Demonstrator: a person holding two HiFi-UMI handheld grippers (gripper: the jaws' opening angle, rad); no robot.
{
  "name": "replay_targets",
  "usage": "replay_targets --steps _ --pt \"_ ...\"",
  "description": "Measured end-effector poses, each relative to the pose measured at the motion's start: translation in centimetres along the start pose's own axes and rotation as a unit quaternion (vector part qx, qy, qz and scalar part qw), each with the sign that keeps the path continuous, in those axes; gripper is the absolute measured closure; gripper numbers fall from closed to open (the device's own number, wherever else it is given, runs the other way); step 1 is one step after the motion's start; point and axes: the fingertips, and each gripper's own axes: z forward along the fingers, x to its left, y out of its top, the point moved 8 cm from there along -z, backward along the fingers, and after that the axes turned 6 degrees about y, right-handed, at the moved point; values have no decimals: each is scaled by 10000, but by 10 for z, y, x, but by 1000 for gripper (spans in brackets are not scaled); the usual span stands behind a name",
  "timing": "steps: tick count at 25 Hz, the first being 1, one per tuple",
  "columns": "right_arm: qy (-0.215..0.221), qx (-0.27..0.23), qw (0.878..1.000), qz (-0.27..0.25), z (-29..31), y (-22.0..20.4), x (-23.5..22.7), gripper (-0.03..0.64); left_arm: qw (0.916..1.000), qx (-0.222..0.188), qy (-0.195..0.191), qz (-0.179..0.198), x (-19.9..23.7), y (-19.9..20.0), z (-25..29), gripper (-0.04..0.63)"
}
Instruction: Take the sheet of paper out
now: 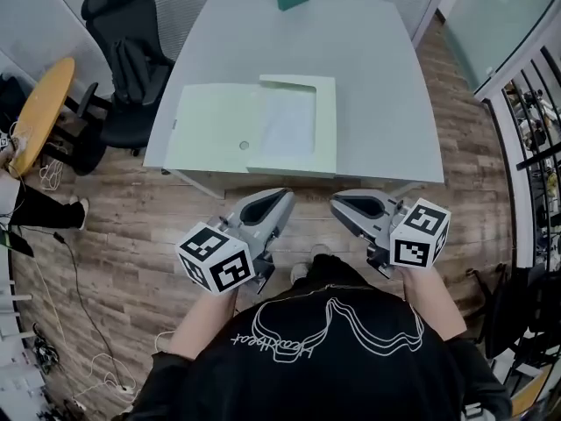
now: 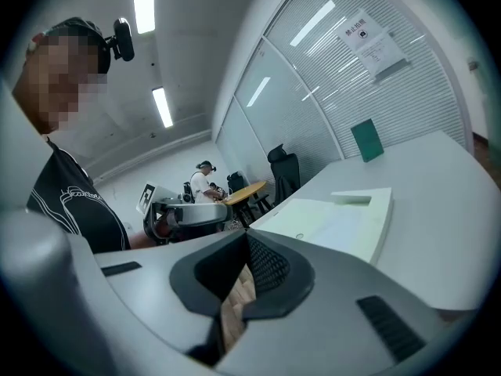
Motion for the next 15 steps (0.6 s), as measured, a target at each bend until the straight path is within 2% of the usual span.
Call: replay_targets --steps 2,8,12,15 --pt "17 -16 10000 73 3 2 -15 611 10000 -28 36 70 7 5 8 583" --pt "212 -83 9992 322 14 10 -69 611 9992 96 370 -66 38 16 38 583" --pt "317 -10 9988 359 25 28 -106 611 9973 140 714 -45 62 33 60 583" --pt "388 88 9985 380 40 48 -138 611 9953 198 937 -168 90 50 82 583"
